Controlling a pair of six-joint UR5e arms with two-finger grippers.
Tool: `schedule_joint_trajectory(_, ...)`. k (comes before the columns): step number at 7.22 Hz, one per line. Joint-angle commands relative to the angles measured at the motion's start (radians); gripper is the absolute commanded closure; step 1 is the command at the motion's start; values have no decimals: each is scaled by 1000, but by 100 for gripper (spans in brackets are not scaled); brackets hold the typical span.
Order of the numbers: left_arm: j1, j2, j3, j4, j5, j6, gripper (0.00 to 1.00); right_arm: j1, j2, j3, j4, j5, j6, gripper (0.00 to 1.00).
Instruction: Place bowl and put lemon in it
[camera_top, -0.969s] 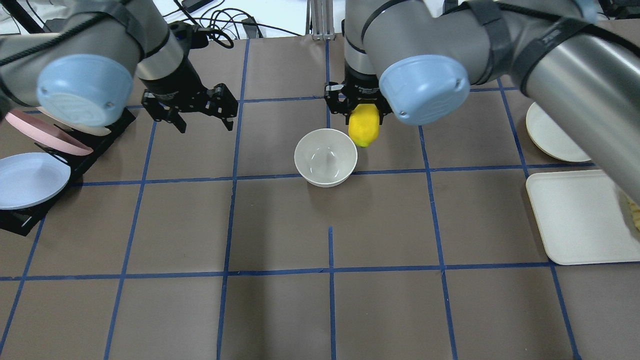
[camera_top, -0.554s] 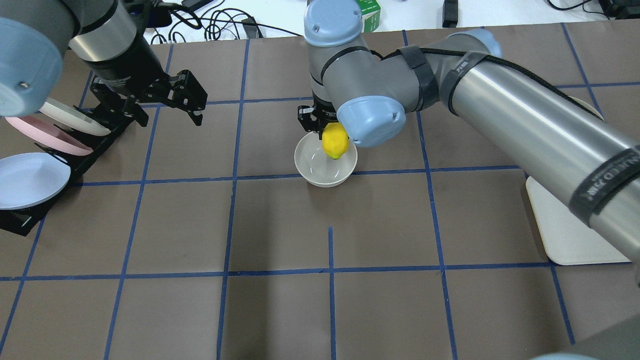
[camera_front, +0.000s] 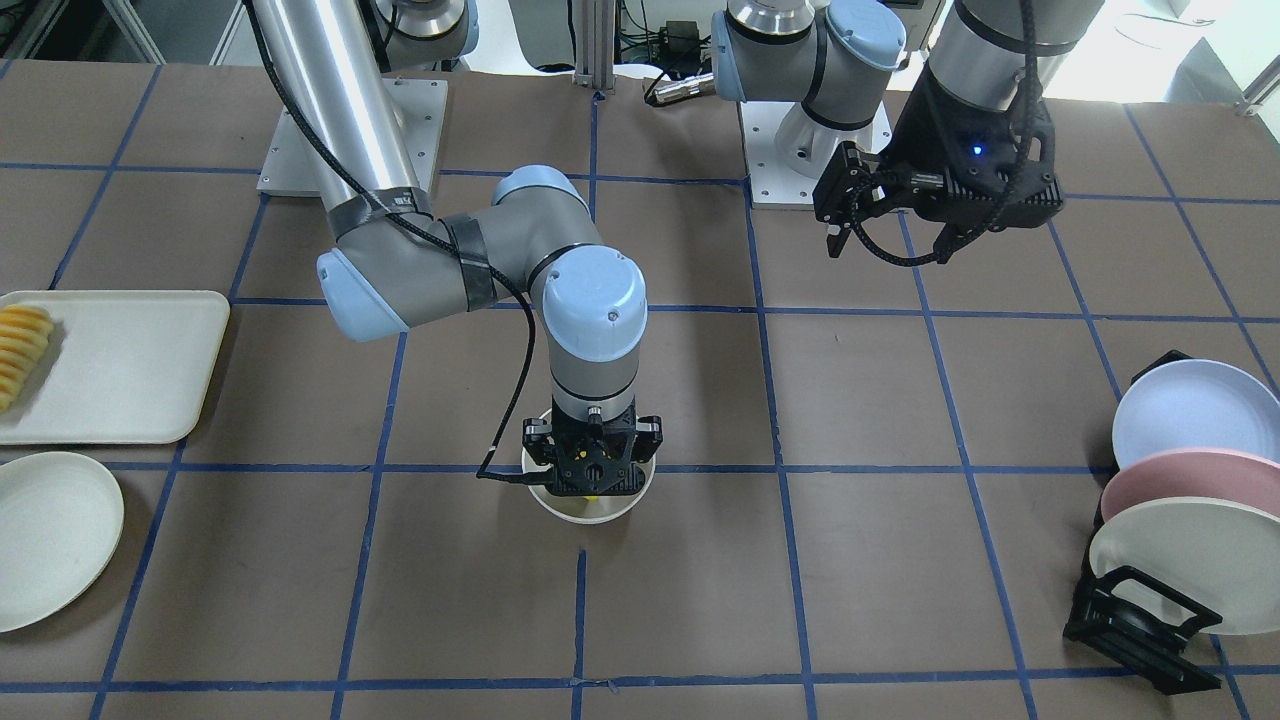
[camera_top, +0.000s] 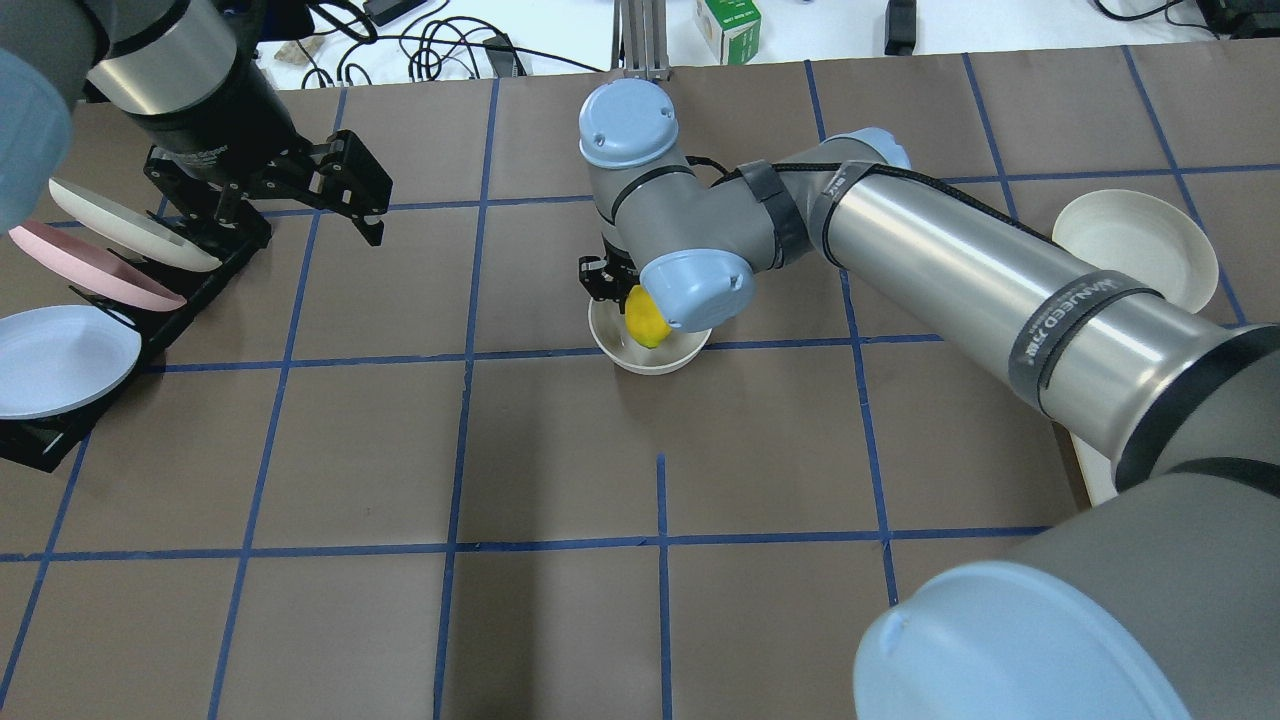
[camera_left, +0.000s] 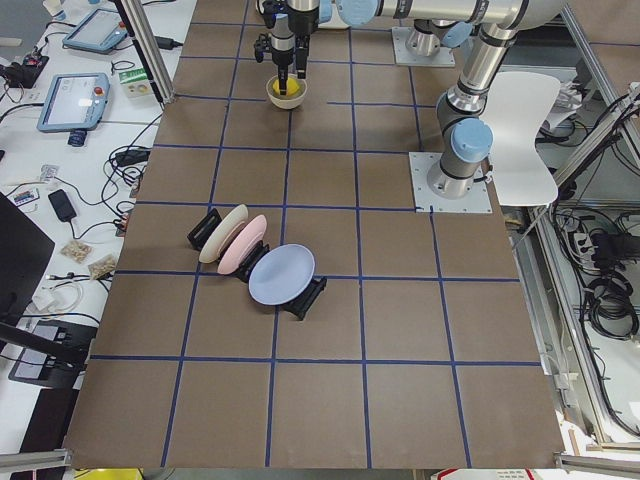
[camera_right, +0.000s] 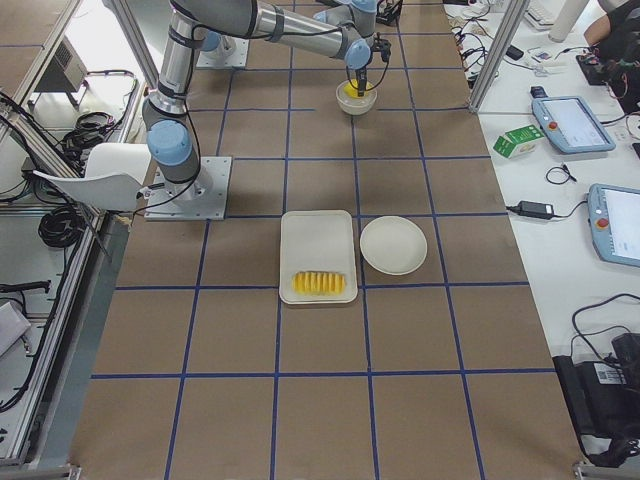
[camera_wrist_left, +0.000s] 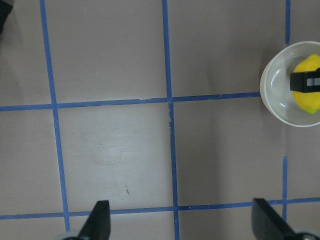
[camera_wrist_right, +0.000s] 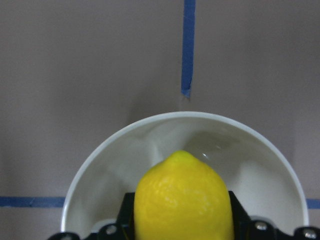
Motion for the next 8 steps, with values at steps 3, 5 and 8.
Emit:
schedule_joint_trajectory(3,3,1,4,-8,-1,0,0,1,0,34,-44,-7,-10,0)
schedule_joint_trajectory(5,4,1,5,-8,15,0,0,1,-124,29,23,4,-15,0)
schedule_joint_trajectory(8,3,1,8,-10,19,0,0,-21,-396,18,343,5,-16,0)
